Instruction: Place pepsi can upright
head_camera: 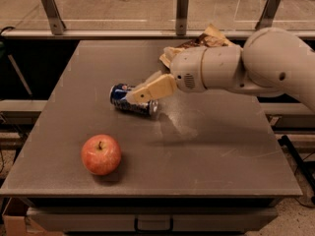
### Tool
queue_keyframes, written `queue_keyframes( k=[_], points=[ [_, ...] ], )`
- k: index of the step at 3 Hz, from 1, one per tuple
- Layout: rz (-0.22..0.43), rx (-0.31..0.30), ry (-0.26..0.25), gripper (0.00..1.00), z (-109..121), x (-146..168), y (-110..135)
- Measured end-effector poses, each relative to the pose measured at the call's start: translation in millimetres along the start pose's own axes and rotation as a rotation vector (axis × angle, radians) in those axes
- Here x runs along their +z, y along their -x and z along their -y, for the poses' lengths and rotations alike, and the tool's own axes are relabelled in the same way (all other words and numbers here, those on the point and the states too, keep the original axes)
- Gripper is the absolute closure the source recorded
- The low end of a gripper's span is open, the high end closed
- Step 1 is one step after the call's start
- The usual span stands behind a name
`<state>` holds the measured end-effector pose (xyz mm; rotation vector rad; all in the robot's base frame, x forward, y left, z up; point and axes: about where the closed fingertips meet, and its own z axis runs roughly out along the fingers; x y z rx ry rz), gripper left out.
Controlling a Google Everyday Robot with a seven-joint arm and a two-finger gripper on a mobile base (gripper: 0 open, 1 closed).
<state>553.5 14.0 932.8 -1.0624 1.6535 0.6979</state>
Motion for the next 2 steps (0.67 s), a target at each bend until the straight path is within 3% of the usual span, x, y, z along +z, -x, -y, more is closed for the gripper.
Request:
queue_keyframes(
  k=[1, 2],
  points=[
    [-0.116, 0.033, -0.014, 0.00, 18.0, 26.4, -0.2],
    [-0.263, 0.059, 0.006, 0.00, 26.3, 51.2, -12.1]
  ],
)
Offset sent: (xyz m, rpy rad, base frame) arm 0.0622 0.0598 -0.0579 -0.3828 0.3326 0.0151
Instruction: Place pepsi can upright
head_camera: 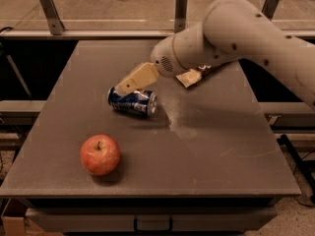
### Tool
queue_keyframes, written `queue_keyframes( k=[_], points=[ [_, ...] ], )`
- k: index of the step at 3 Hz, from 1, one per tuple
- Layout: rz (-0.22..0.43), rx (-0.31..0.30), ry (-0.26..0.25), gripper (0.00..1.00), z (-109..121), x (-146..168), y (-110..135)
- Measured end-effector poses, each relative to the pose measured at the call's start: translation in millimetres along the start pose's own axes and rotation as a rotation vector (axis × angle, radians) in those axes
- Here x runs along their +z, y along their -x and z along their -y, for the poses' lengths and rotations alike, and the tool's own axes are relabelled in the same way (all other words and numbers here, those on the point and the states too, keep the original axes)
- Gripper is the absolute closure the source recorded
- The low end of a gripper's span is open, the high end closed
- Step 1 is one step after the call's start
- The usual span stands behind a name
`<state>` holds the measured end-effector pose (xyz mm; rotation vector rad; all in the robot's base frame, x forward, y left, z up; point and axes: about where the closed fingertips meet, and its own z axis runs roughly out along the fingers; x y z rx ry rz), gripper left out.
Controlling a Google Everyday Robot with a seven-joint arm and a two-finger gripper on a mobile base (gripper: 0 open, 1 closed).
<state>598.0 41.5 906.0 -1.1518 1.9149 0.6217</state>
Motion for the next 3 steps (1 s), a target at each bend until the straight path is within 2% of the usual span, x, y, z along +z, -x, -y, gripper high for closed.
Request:
queue_keyframes(
  k=[1, 2, 3],
  points=[
    [-0.173, 0.017, 0.055, 0.00, -6.8, 29.6, -5.6],
    [-0.417, -0.004, 0.117, 0.00, -31.9, 59.5, -18.9],
    [-0.581, -0.051, 0.116, 0.00, -46.3, 71.8, -24.7]
  ],
)
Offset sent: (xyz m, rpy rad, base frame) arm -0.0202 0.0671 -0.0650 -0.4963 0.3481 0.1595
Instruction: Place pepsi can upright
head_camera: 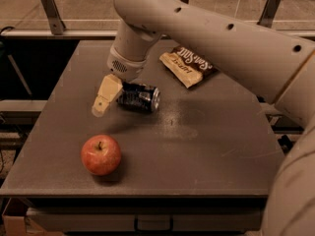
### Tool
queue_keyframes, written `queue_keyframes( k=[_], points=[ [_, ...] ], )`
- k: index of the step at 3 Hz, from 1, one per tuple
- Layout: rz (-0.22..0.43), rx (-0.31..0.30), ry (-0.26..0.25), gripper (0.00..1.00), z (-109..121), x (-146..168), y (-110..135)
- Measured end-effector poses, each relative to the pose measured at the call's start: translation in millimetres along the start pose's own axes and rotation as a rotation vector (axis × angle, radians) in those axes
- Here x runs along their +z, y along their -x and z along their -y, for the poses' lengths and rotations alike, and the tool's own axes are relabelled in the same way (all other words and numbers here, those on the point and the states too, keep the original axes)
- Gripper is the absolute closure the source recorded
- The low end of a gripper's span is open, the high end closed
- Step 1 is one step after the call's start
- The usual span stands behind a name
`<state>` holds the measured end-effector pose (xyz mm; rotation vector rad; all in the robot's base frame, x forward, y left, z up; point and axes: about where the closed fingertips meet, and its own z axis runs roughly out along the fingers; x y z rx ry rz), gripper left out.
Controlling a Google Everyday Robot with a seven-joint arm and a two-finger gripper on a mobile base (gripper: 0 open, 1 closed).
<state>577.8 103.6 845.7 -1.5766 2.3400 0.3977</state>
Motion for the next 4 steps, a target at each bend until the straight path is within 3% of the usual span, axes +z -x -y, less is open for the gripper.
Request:
queue_keyframes(
  k=[1, 2, 4],
  points=[
    [-0.103, -0.023, -0.066, 0.17, -1.7, -0.5, -1.1],
    [-0.163, -0.036, -0.132, 0.41, 3.0, -8.9, -6.1],
    [-0.201, -0.046, -0.186, 0.87, 10.4, -19.4, -15.3]
  ],
)
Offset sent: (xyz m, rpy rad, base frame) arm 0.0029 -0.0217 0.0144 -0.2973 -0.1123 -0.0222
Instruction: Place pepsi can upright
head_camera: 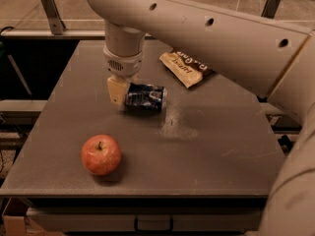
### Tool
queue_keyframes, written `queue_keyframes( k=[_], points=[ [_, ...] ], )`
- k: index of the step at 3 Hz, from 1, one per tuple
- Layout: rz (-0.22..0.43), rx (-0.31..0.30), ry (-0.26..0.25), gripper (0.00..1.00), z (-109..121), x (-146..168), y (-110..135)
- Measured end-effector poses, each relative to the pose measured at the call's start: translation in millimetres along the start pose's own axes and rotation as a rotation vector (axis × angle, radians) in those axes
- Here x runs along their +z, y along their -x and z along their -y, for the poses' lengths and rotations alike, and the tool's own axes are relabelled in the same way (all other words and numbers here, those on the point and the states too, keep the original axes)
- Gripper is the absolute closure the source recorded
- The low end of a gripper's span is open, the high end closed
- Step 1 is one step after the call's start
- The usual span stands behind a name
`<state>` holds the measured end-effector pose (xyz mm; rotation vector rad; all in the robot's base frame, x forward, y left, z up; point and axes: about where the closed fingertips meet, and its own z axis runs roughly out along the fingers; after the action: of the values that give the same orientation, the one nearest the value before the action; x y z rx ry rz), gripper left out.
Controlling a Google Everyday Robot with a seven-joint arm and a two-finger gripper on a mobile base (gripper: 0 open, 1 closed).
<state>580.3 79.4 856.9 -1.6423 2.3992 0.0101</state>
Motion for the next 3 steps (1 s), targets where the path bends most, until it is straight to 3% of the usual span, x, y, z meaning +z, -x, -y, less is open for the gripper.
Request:
queue_keyframes(
  k=[1, 2, 3],
  points=[
    [0.107, -0.016, -0.032, 1.00, 5.7, -32.1, 11.7],
    [0.290, -0.045, -0.048, 1.00, 5.8, -72.1, 27.6],
    [0.507, -0.071, -0.029, 1.00, -0.2, -99.2, 36.2]
  ],
)
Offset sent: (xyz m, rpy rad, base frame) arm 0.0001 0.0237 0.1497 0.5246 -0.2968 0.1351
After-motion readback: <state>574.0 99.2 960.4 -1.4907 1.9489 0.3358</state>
